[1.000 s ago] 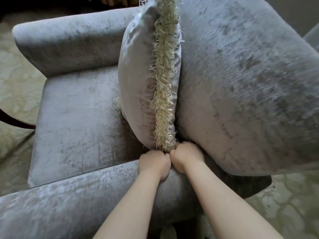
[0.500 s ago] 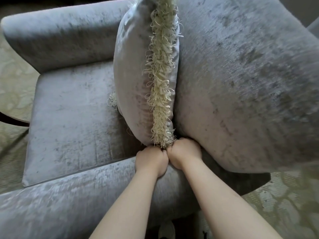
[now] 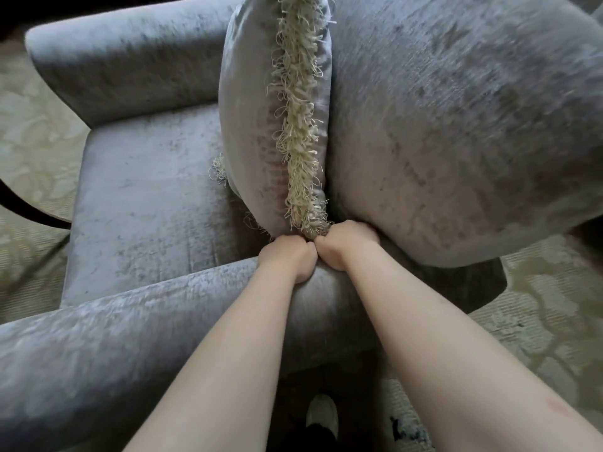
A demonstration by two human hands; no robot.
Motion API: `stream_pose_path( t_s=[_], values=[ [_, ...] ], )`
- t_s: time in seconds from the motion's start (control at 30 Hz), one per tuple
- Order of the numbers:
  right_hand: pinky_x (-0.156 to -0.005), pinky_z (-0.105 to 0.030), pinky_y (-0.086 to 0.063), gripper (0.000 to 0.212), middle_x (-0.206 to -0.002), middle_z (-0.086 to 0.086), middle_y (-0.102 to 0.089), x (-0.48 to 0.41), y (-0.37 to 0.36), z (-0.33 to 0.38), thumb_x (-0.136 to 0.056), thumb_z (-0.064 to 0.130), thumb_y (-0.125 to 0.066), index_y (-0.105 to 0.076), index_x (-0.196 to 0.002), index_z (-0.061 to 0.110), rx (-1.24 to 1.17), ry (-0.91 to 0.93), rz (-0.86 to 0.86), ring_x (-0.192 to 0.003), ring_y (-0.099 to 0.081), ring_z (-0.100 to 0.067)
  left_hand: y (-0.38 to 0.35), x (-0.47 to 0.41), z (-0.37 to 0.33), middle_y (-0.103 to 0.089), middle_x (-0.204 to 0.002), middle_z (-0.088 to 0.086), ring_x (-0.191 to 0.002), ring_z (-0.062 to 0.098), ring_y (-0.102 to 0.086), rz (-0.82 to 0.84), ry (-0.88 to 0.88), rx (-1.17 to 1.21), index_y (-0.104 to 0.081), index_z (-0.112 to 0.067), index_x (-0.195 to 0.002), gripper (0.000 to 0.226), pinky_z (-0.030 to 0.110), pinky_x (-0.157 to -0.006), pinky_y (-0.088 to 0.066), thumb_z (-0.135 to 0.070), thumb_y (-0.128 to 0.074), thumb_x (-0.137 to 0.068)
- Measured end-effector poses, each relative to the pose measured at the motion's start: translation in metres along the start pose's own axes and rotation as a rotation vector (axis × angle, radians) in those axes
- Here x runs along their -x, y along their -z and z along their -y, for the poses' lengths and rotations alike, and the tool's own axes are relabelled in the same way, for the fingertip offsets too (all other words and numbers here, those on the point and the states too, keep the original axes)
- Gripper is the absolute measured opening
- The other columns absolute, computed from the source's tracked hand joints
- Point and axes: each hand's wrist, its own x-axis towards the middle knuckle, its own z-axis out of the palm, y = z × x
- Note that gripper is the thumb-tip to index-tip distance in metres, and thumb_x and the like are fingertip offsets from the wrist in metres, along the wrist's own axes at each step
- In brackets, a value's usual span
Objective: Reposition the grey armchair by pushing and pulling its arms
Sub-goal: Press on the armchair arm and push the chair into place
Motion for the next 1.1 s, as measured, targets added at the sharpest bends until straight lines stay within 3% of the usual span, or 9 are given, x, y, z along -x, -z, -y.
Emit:
stream_pose_path(
  t_s=[0.23, 0.43, 0.7, 0.9, 1.0, 1.1],
  values=[
    [-0.070, -0.030, -0.037, 0.046, -0.114, -0.013, -0.064, 0.004, -0.005, 0.002, -0.087, 0.036, -0.035, -0.065, -0.110, 0.010, -0.034, -0.051, 0.015, -0.102, -0.060, -0.031, -0.003, 0.005, 0.002, -0.061, -0.117, 0.015, -0.102, 0.032, -0.057, 0.005, -0.016, -0.018, -0.061, -0.009, -0.108, 0.042, 0.035, -0.078, -0.040, -0.028, -0.028, -0.093],
    [-0.070, -0.032, -0.041, 0.043, -0.108, -0.014, -0.065, -0.002, -0.015, 0.002, -0.085, 0.036, -0.039, -0.068, -0.103, 0.009, -0.061, -0.072, -0.151, -0.098, -0.060, -0.032, -0.012, -0.001, 0.004, -0.063, -0.109, 0.013, -0.099, 0.031, -0.056, -0.085, -0.010, -0.053, -0.063, -0.010, -0.098, 0.039, 0.036, -0.077, -0.033, -0.031, -0.030, -0.092],
    [-0.067, -0.033, -0.041, 0.035, -0.102, -0.010, -0.064, -0.004, -0.019, 0.002, -0.084, 0.036, -0.042, -0.065, -0.095, 0.013, -0.049, -0.112, -0.209, -0.095, -0.060, -0.030, -0.011, -0.004, 0.003, -0.063, -0.109, 0.012, -0.101, 0.030, -0.055, -0.077, -0.002, -0.025, -0.064, -0.011, -0.101, 0.044, 0.040, -0.083, -0.034, -0.035, -0.028, -0.091],
    [-0.059, -0.037, -0.041, 0.018, -0.106, -0.012, -0.051, 0.010, -0.012, 0.006, -0.086, 0.026, -0.051, -0.055, -0.089, 0.009, -0.162, -0.124, -0.292, -0.086, -0.057, -0.037, 0.000, 0.007, 0.010, -0.056, -0.121, 0.015, -0.109, 0.032, -0.051, 0.028, -0.070, 0.059, -0.058, -0.011, -0.116, 0.049, 0.043, -0.090, -0.033, -0.042, -0.027, -0.093],
    [-0.062, -0.043, -0.048, 0.012, -0.099, -0.018, -0.055, 0.022, -0.005, 0.014, -0.082, 0.014, -0.056, -0.058, -0.086, 0.003, -0.117, -0.163, -0.400, -0.085, -0.055, -0.040, 0.015, 0.022, 0.057, -0.051, -0.124, 0.013, -0.113, 0.032, -0.046, 0.046, -0.117, 0.012, -0.052, -0.012, -0.122, 0.054, 0.046, -0.093, -0.029, -0.049, -0.025, -0.094],
    [-0.064, -0.046, -0.046, 0.014, -0.087, -0.025, -0.055, 0.039, -0.006, 0.056, -0.073, 0.007, -0.053, -0.058, -0.082, -0.003, -0.117, -0.186, -0.588, -0.079, -0.053, -0.043, 0.035, 0.043, 0.154, -0.049, -0.127, 0.012, -0.119, 0.031, -0.045, 0.059, -0.038, -0.102, -0.051, -0.013, -0.123, 0.055, 0.046, -0.098, -0.027, -0.051, -0.024, -0.095]
  ],
)
